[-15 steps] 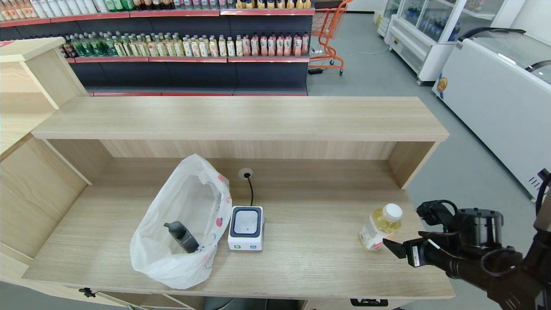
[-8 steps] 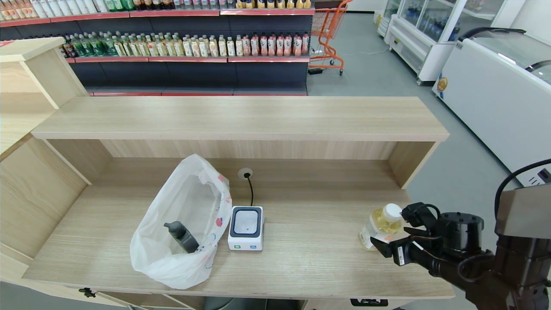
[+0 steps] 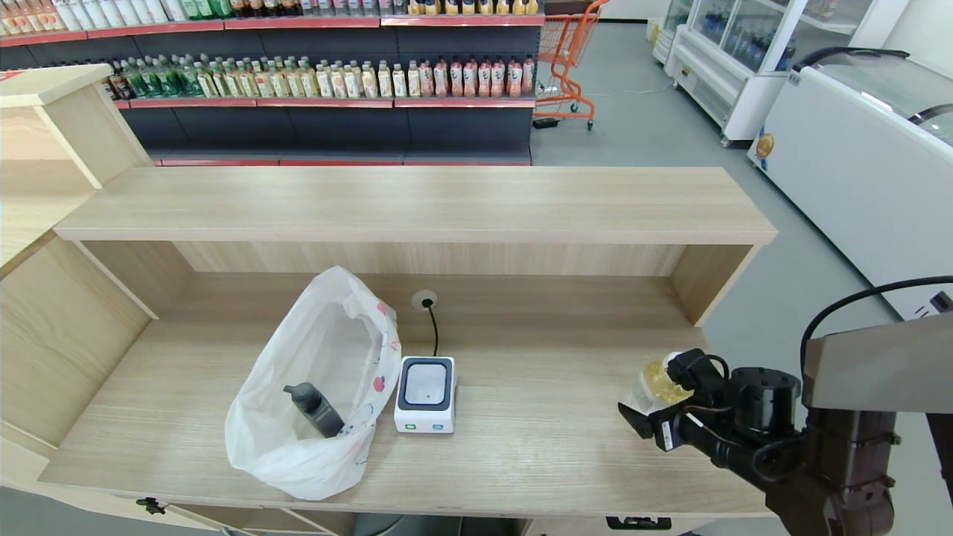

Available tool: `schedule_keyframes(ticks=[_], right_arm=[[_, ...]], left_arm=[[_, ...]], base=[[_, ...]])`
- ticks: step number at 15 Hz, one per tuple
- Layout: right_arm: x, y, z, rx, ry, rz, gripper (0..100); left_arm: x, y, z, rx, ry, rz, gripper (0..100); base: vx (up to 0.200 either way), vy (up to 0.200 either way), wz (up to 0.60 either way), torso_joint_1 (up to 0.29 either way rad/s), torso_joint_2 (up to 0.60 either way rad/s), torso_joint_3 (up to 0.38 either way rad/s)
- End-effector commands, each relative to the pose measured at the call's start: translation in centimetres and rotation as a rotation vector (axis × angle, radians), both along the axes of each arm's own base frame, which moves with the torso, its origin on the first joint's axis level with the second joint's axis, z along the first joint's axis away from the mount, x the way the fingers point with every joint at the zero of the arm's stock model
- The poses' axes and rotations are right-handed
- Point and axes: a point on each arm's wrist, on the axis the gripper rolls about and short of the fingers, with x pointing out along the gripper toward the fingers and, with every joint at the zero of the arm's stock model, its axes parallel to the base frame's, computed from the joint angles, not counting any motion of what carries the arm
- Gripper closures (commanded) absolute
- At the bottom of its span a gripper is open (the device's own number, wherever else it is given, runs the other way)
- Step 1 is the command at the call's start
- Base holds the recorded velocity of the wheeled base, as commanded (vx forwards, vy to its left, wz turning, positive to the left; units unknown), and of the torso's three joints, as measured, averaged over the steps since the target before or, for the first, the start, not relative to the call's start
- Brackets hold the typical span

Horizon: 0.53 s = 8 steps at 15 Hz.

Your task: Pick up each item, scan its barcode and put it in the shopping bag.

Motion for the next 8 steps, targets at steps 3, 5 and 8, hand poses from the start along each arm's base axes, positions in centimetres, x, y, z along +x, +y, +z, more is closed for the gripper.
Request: schedule_keyframes(ticks=[3, 5, 8], right_arm=[[2.2, 0.7, -1.3, 0.006, -0.031, 0.023, 0], [3.0, 1.0, -1.5, -0.009, -0.059, 0.035, 100], [3.7, 1.6, -1.6, -0.011, -0.084, 0.049, 100]], left_arm=[[0.0, 0.0, 0.0, 0.001, 0.0, 0.0, 0], [0.0, 0.0, 0.0, 0.0, 0.0, 0.0, 0], [0.0, 0.0, 0.0, 0.0, 0.0, 0.0, 0]], base=[[0.0, 0.0, 0.0, 0.0, 0.0, 0.0], [0.0, 0.0, 0.0, 0.0, 0.0, 0.0], [0.0, 0.0, 0.0, 0.0, 0.0, 0.0]])
